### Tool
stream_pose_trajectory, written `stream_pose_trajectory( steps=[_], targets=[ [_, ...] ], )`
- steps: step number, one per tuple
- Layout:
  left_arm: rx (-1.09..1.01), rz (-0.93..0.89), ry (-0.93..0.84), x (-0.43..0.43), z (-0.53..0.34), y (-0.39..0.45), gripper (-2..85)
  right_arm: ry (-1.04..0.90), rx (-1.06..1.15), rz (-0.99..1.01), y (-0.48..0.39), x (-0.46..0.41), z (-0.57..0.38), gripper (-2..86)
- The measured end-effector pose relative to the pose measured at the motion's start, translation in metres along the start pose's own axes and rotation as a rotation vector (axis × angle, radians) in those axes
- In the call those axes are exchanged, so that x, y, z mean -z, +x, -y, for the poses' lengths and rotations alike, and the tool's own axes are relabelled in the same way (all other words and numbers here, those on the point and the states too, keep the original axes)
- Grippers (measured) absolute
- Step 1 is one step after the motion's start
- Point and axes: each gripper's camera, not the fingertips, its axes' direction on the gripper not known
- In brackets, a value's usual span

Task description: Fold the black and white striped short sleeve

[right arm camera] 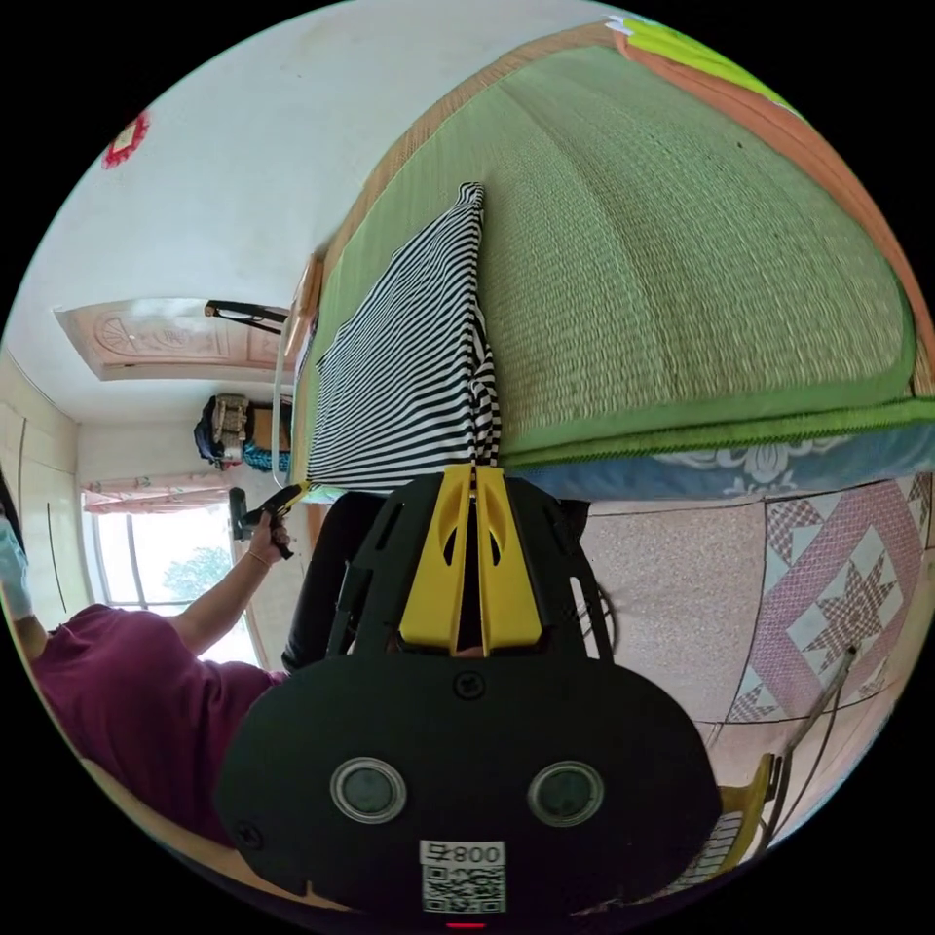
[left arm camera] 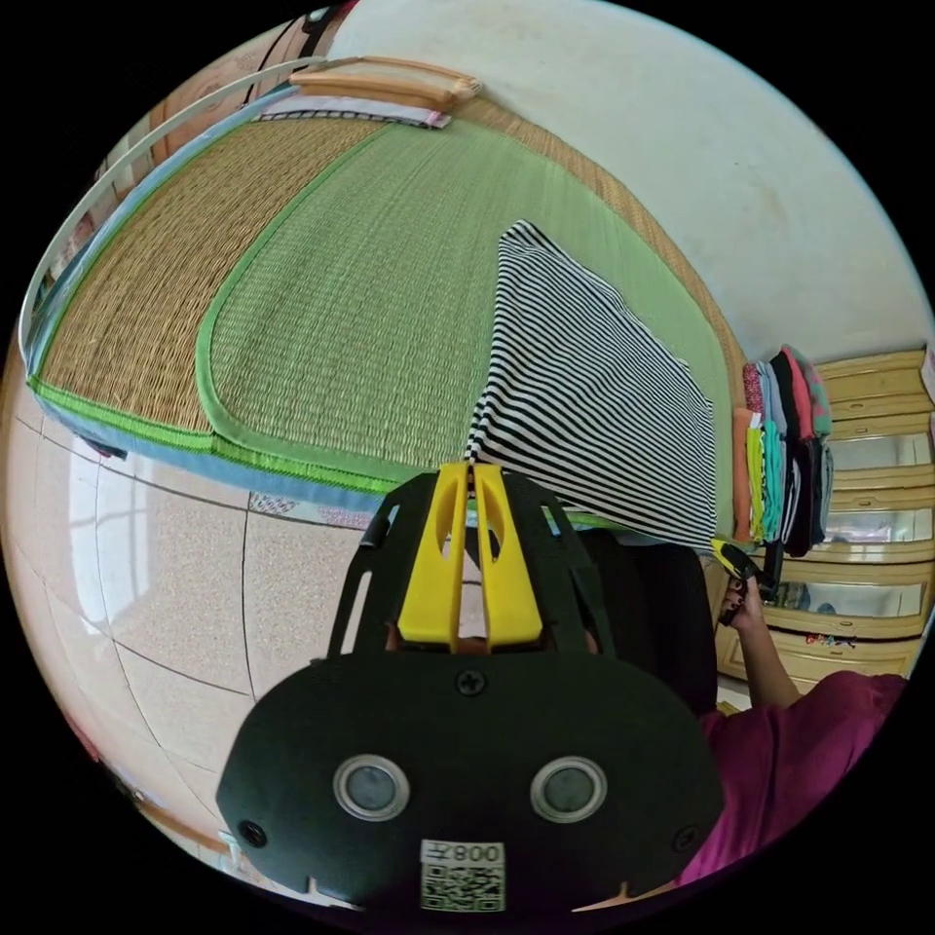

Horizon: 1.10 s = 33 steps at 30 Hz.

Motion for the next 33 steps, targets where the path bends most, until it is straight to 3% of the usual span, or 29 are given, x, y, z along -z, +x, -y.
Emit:
stream_pose_trajectory(
  steps=[4,9,14,18,23,33],
  targets=[
    [0.062,0.091,0.036,0.044,-0.006,0.017,0.5,0.019,-0.002,0.015,0.001,0.012,-0.011,0.4],
    [-0.041,-0.054,0.113,0.096,-0.005,0.076,1.0,0.032,0.024,0.038,-0.007,0.025,-0.021,0.4],
    [-0.483,-0.281,0.024,0.099,0.006,0.263,3.8,0.057,0.033,0.087,-0.011,0.035,-0.028,0.4],
    [-0.785,-0.358,-0.090,0.083,-0.004,0.406,5.7,0.057,0.047,0.110,-0.015,0.043,-0.032,0.4],
    [-1.076,-0.267,-0.163,0.080,-0.026,0.559,8.0,0.065,0.061,0.135,-0.015,0.049,-0.036,0.5],
    [-1.344,0.116,-0.068,0.119,-0.067,0.694,5.9,0.032,0.069,0.183,0.003,0.034,-0.044,0.5]
  ],
)
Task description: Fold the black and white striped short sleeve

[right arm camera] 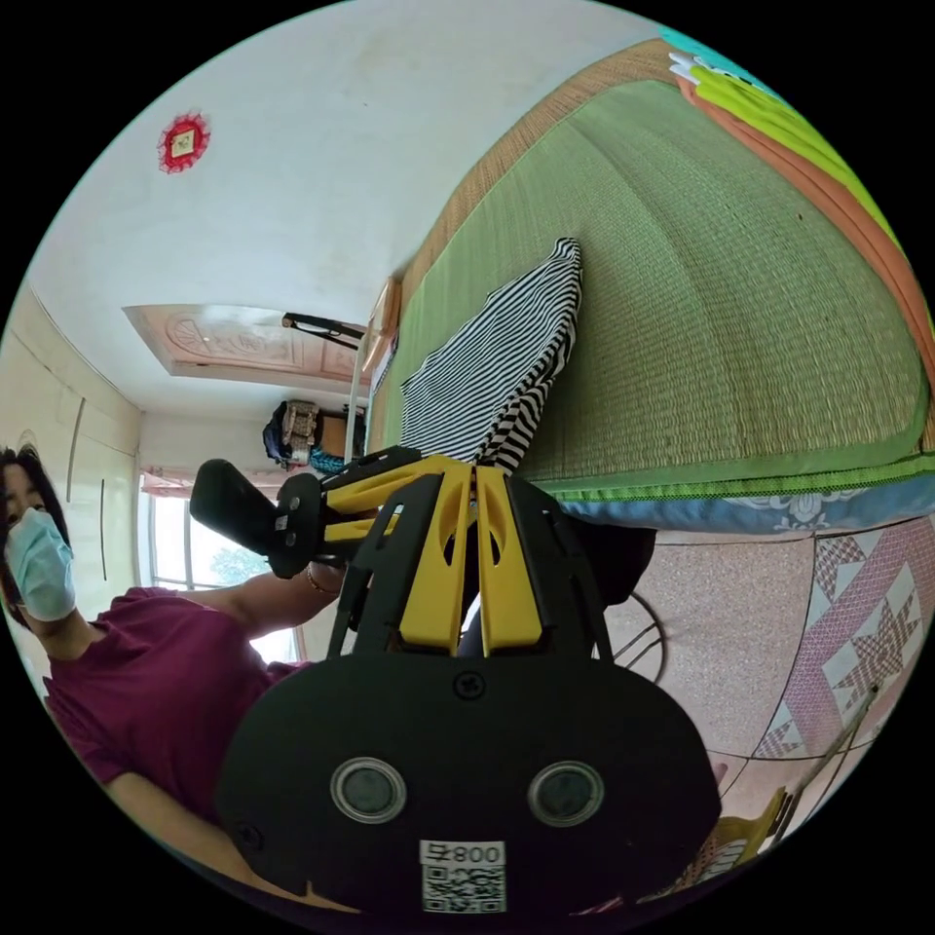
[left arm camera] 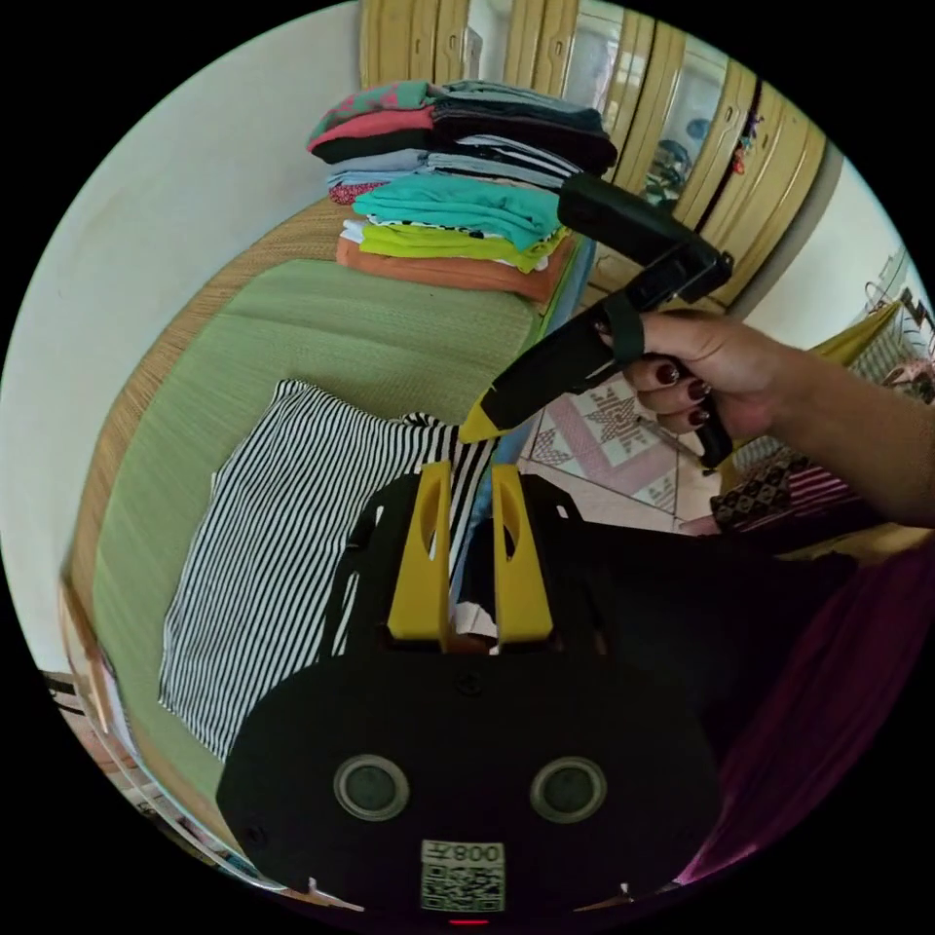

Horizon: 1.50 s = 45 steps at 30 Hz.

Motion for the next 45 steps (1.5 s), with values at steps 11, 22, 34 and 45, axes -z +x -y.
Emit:
stream_pose_trajectory(
  steps=[11,22,34,45],
  targets=[
    [0.108,-0.062,0.013,0.063,0.055,-0.007,1.0,0.079,-0.071,-0.040,0.062,-0.007,0.007,3.2],
    [0.154,-0.123,0.053,0.105,0.092,-0.021,0.9,0.058,-0.144,0.016,0.129,-0.074,0.088,9.1],
    [0.198,-0.184,0.084,0.115,0.114,-0.034,0.9,-0.008,-0.134,0.001,0.166,-0.139,0.140,8.0],
    [0.227,-0.215,0.105,0.101,0.115,-0.042,0.9,-0.067,-0.113,0.030,0.181,-0.200,0.185,4.9]
  ],
)
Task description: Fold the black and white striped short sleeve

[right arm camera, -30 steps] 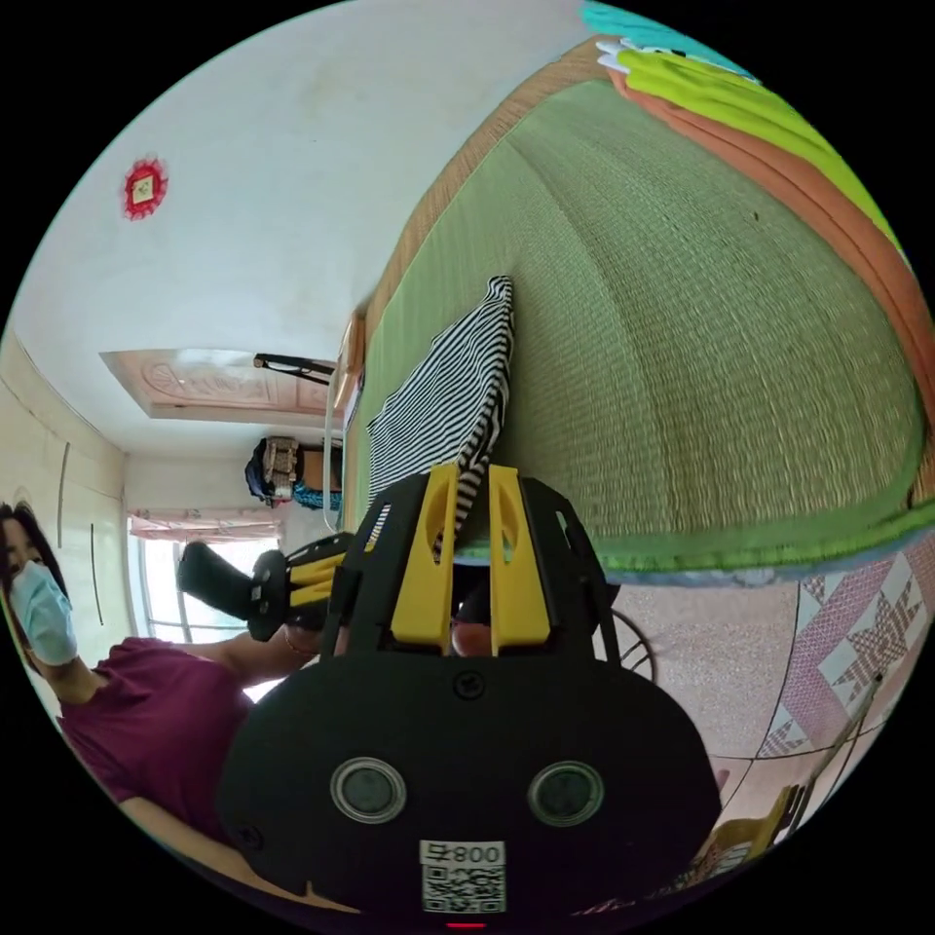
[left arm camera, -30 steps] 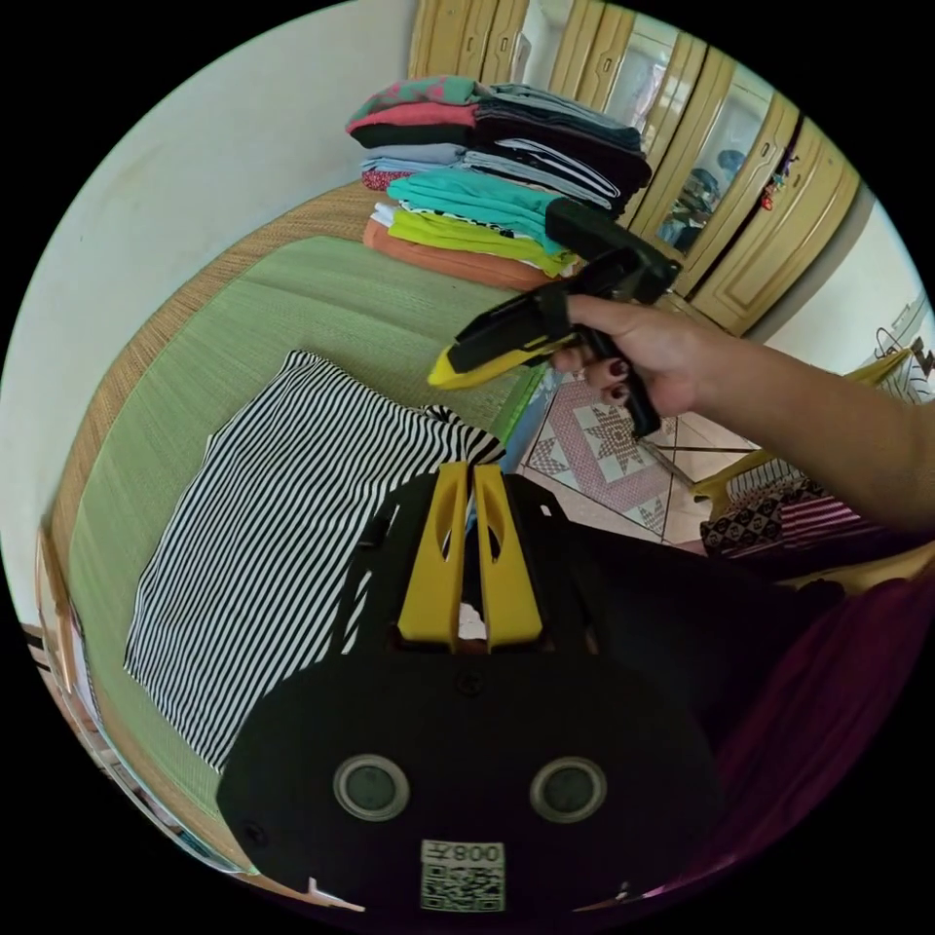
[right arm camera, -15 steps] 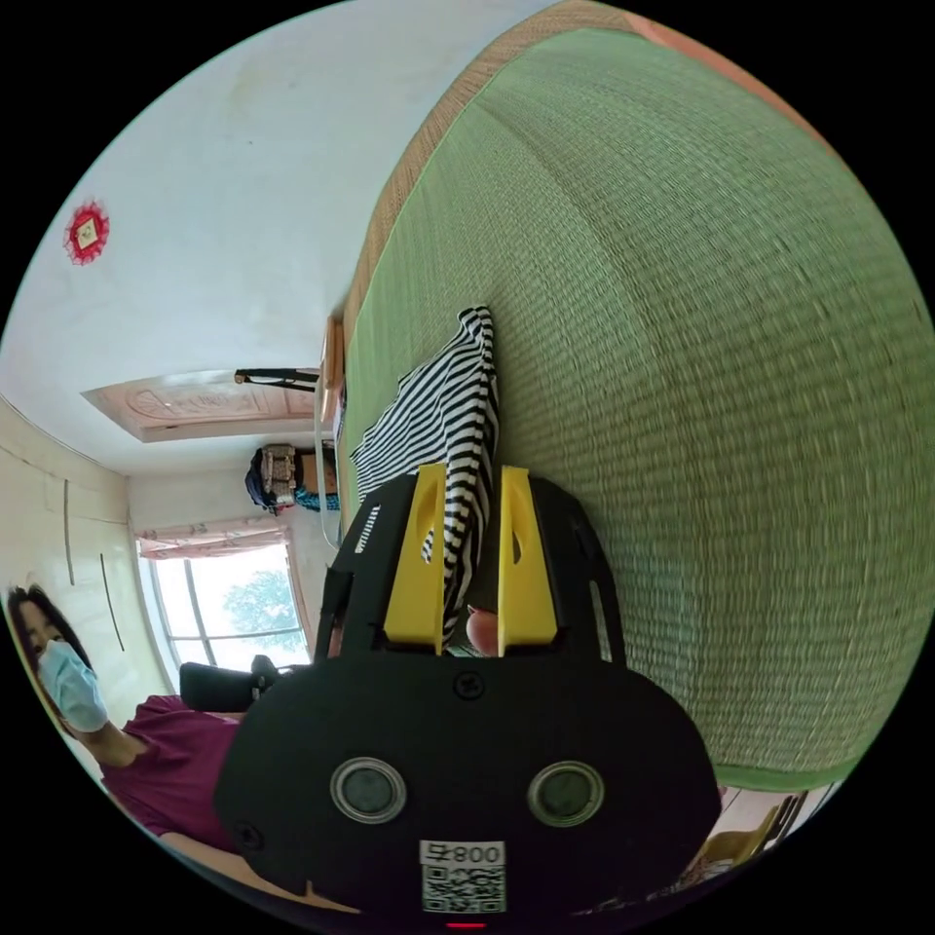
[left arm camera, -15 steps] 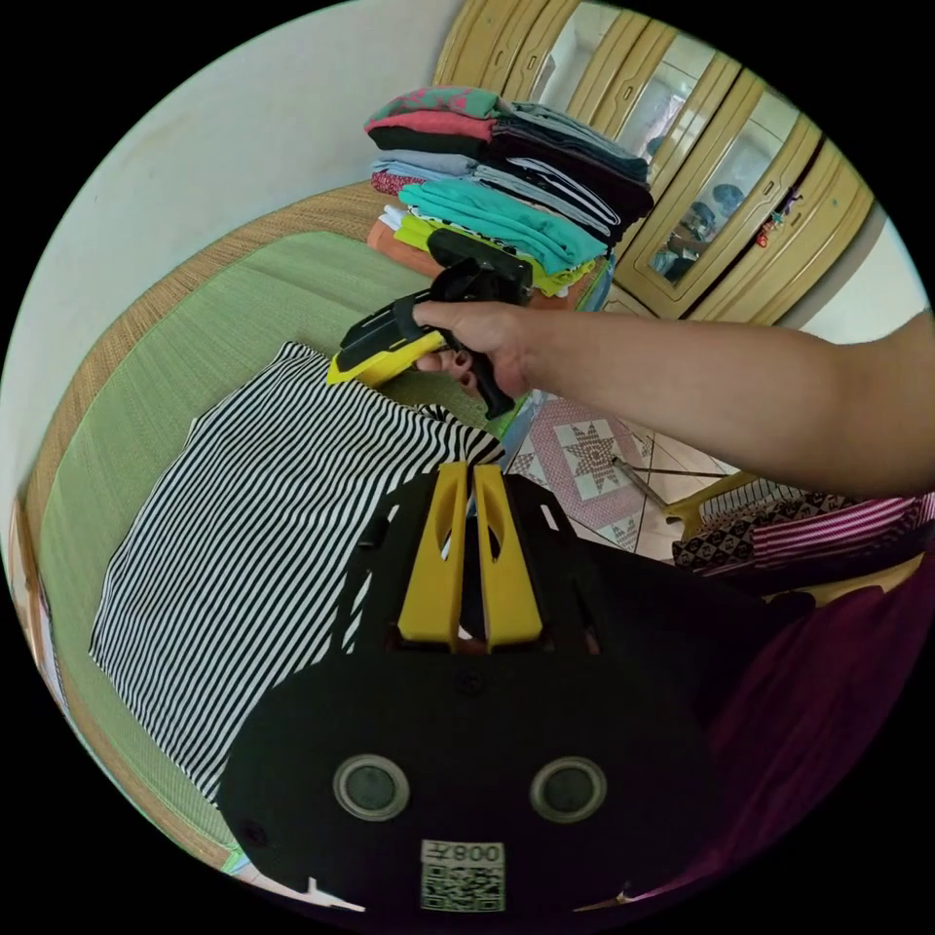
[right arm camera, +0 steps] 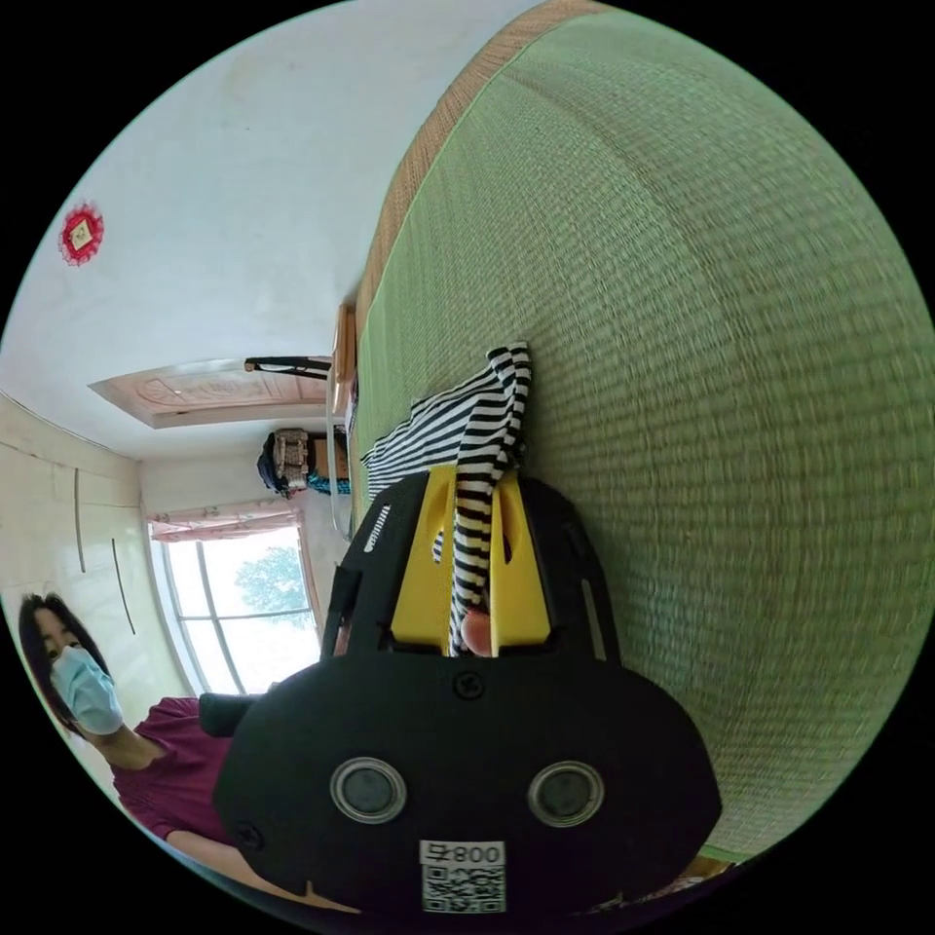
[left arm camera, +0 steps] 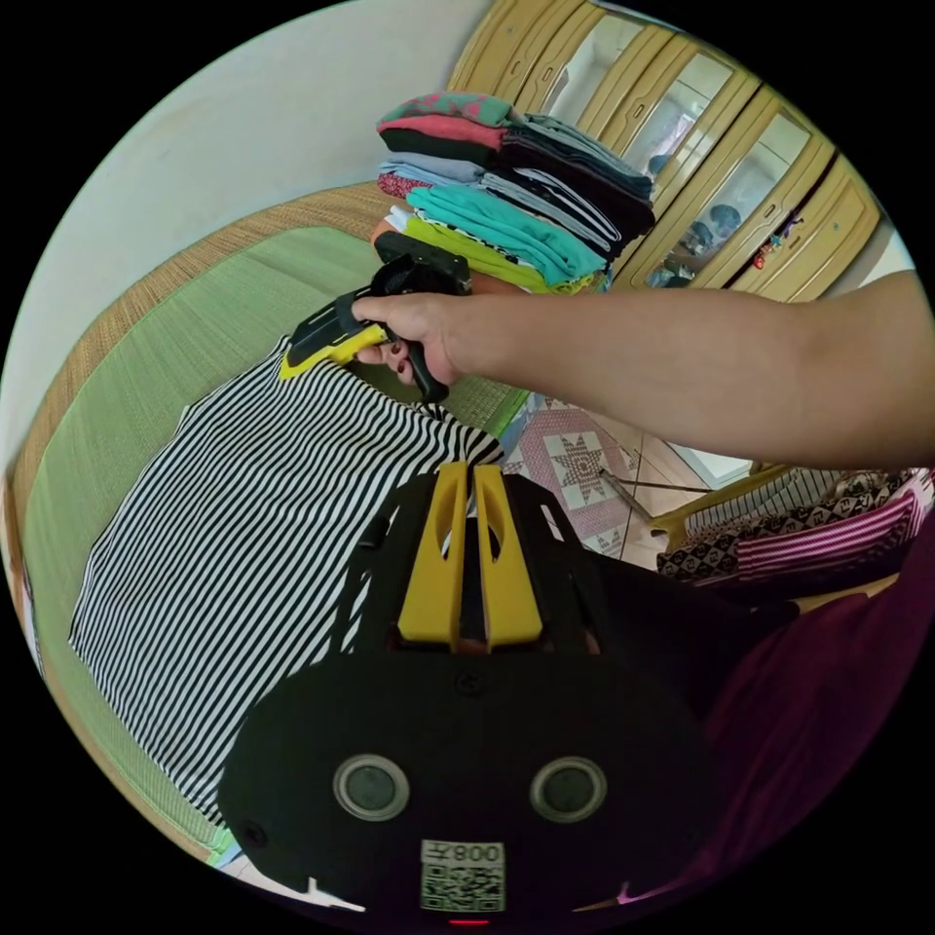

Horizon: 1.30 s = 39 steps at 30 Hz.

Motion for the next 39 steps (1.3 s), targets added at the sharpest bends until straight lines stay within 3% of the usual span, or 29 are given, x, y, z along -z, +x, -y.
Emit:
stream_pose_trajectory(
  steps=[13,25,31,39],
  targets=[
    [0.030,-0.047,0.018,-0.042,-0.029,-0.020,0.9,0.004,-0.031,0.045,0.010,-0.034,0.026,1.4],
    [0.027,-0.099,0.084,-0.095,-0.078,-0.032,0.9,0.049,-0.052,-0.037,-0.026,-0.042,0.057,1.0],
    [0.099,-0.140,0.134,-0.117,-0.136,-0.055,0.9,0.078,-0.053,-0.039,-0.061,-0.063,0.071,0.9],
    [0.245,-0.188,0.274,-0.124,-0.250,-0.102,0.9,0.087,0.055,-0.075,-0.172,-0.113,0.098,1.1]
  ],
)
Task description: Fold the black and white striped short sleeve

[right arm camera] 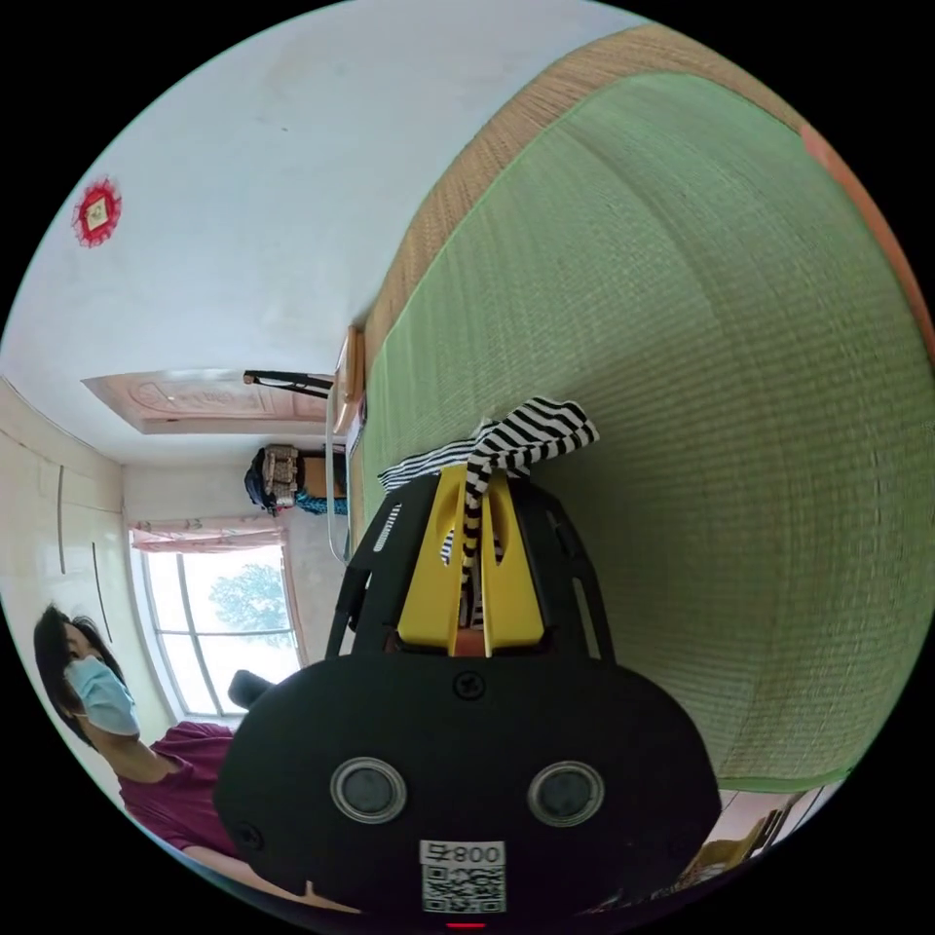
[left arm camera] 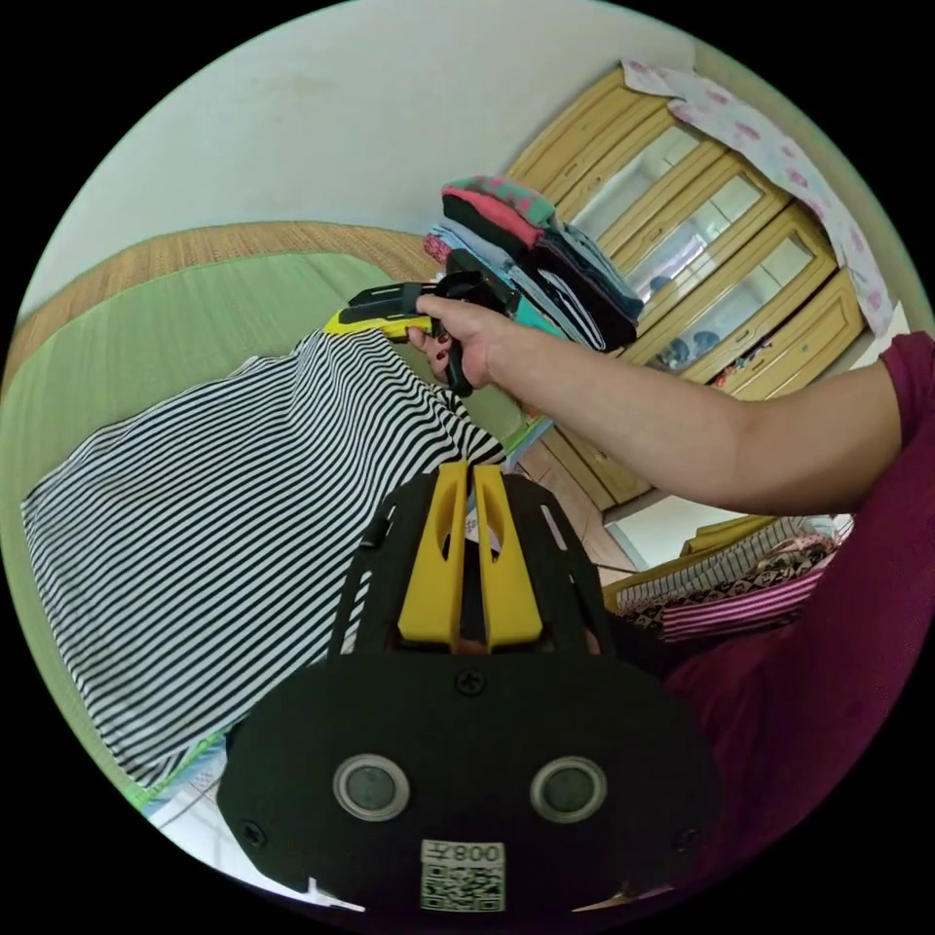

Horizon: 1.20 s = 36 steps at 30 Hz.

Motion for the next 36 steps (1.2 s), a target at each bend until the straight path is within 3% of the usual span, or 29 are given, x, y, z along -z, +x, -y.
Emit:
stream_pose_trajectory(
  steps=[15,26,36],
  targets=[
    [0.471,-0.024,0.348,0.071,-0.289,-0.176,0.8,-0.142,0.257,-0.075,-0.256,-0.197,0.046,0.4],
    [0.729,-0.055,0.468,0.030,-0.473,-0.270,0.8,-0.278,0.271,-0.228,-0.369,-0.365,0.084,0.3],
    [0.869,-0.076,0.504,-0.025,-0.585,-0.318,0.8,-0.373,0.290,-0.343,-0.438,-0.477,0.113,0.4]
  ],
)
